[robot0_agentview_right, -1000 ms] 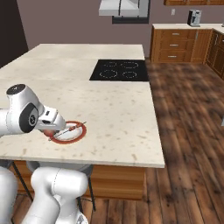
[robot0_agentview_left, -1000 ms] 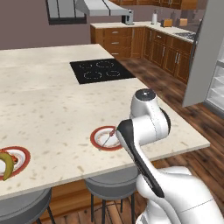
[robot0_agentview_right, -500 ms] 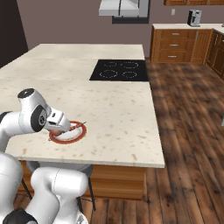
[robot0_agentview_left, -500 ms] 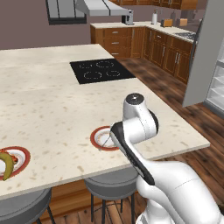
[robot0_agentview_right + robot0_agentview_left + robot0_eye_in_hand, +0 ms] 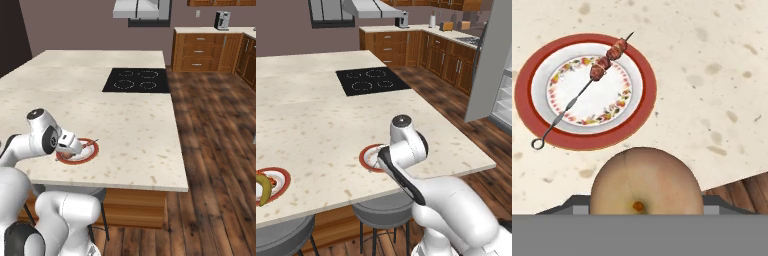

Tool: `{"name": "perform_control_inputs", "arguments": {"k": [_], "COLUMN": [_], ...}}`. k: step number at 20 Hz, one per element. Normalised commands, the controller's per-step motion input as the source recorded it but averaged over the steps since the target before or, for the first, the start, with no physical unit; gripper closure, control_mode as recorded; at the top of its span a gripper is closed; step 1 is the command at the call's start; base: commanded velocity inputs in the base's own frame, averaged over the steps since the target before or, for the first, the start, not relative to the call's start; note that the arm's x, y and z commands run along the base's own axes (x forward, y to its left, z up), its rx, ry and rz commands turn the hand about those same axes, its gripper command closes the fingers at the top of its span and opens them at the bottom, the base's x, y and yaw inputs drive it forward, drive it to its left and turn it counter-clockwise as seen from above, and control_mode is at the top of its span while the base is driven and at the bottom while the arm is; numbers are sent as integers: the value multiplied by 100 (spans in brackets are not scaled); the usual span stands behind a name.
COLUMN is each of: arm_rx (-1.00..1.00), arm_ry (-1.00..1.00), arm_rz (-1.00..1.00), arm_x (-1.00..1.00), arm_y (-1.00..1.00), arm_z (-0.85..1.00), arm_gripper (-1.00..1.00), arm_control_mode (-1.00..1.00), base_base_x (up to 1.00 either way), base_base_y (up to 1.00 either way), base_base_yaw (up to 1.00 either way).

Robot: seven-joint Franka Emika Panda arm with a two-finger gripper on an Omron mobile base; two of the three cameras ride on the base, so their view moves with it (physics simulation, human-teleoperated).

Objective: Pick up the peach and banana from the fridge and place one fruit on each plate on the dining counter.

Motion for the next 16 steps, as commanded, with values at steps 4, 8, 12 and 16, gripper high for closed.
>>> {"name": "perform_control_inputs", "arguments": {"k": [4, 8, 12, 16], "arm_rx": [0, 0, 0, 0], "arm_ry": [1, 1, 0, 0], "arm_rz": [-5, -4, -3, -2], "arm_x": [37, 36, 29, 26], "arm_y": [6, 6, 8, 8], "arm_z": [-26, -26, -24, -22], "arm_gripper": [100, 100, 100, 100], "arm_control_mode": [-100, -100, -100, -100], "base_base_x": [0, 0, 0, 0], "base_base_y": [0, 0, 0, 0], "base_base_yaw": [0, 0, 0, 0]}}
